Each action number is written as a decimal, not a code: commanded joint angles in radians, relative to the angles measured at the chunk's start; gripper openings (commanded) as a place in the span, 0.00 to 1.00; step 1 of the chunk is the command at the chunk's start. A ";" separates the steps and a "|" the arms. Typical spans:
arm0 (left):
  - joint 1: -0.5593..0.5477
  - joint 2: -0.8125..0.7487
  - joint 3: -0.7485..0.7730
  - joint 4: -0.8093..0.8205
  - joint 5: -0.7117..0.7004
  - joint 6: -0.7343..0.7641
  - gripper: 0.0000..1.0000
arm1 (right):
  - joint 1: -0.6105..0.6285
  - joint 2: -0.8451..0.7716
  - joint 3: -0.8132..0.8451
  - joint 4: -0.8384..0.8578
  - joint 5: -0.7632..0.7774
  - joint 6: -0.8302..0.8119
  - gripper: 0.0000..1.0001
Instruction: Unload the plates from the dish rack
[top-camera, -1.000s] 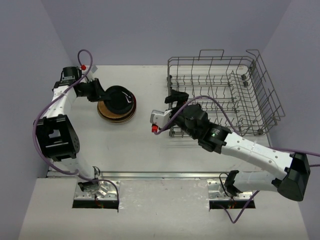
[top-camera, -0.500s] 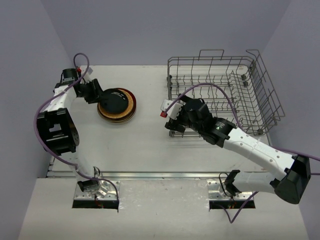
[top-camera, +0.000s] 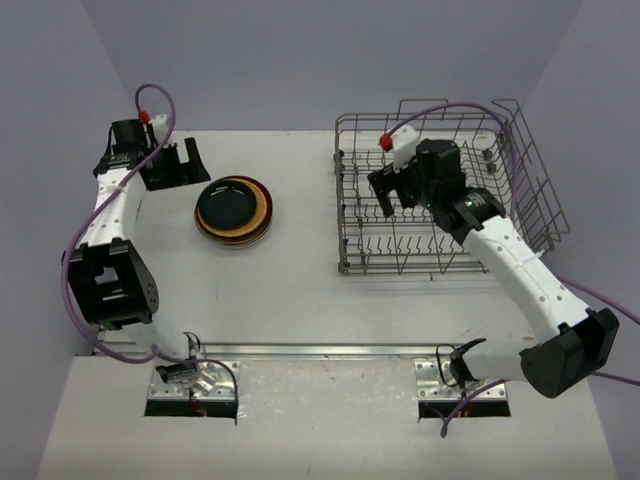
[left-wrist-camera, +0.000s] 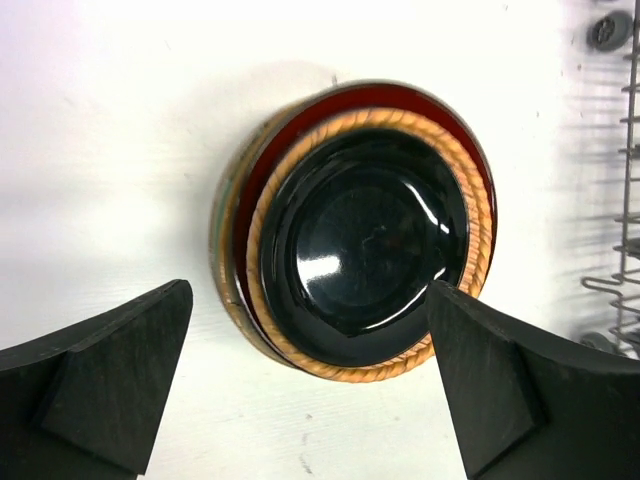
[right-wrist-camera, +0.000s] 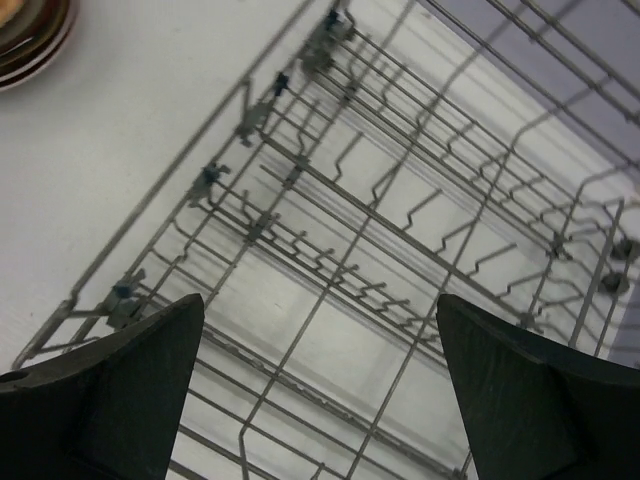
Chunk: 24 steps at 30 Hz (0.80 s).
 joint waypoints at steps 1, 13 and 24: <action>-0.192 -0.164 0.036 0.014 -0.278 0.129 1.00 | -0.157 -0.024 0.013 -0.099 -0.066 0.227 0.99; -0.356 -0.499 -0.237 0.133 -0.303 0.092 1.00 | -0.223 -0.444 -0.400 0.079 0.095 0.002 0.99; -0.356 -0.694 -0.369 0.128 -0.304 0.088 1.00 | -0.371 -0.504 -0.399 0.061 0.013 0.092 0.99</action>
